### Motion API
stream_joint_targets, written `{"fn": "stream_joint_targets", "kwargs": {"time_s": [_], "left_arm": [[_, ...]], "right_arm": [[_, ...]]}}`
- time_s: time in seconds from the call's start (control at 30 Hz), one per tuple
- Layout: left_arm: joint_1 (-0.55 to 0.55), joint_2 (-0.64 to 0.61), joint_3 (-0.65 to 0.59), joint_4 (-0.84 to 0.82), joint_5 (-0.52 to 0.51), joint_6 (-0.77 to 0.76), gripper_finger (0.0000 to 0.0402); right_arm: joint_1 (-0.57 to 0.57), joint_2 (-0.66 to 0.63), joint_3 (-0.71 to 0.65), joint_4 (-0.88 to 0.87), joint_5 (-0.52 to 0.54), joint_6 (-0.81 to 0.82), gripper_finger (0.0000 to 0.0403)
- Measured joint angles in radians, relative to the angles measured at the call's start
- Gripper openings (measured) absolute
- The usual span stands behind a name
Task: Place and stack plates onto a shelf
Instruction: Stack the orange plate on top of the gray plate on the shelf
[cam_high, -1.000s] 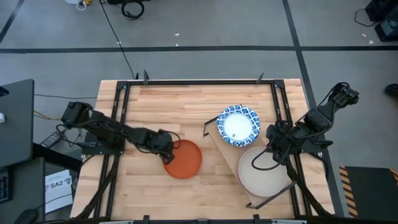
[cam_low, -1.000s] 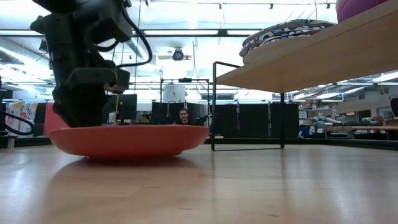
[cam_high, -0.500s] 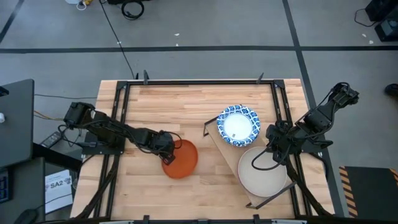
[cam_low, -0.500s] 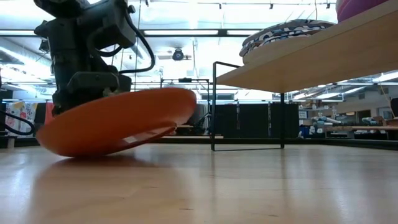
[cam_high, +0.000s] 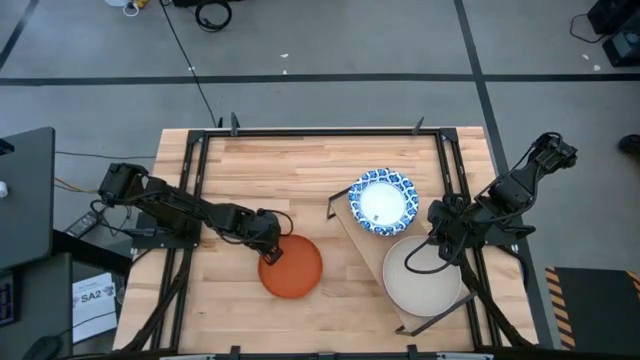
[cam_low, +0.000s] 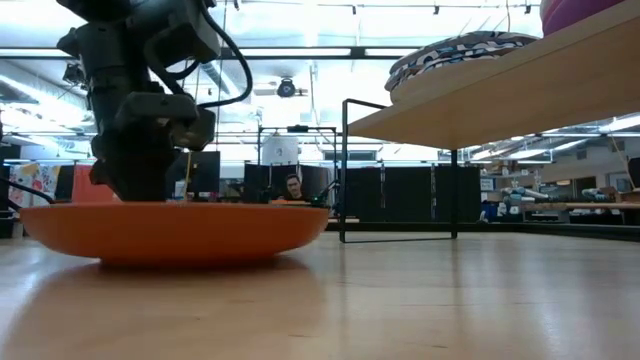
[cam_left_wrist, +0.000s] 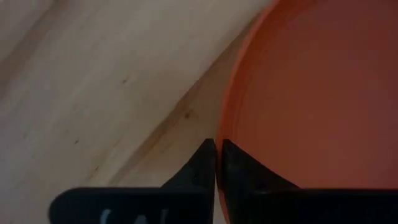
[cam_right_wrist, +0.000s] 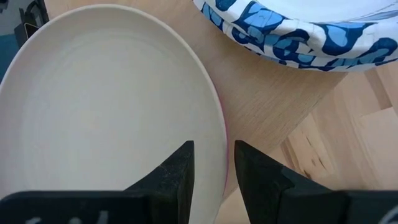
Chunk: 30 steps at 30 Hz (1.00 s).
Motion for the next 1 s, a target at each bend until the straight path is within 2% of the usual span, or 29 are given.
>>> {"fn": "stream_joint_targets", "kwargs": {"time_s": [0.27, 0.63, 1.0], "left_arm": [[0.038, -0.115, -0.006, -0.057, -0.016, 0.045, 0.0016], [0.082, -0.287, -0.005, -0.067, -0.072, 0.118, 0.0016], [0.102, -0.388, -0.004, -0.061, -0.092, 0.147, 0.0016]], "right_arm": [[0.000, 0.000, 0.000, 0.029, 0.000, 0.003, 0.0120], [-0.001, 0.000, 0.000, 0.258, 0.002, -0.006, 0.0120], [-0.049, -0.021, 0.000, 0.242, 0.003, -0.026, 0.0120]]}}
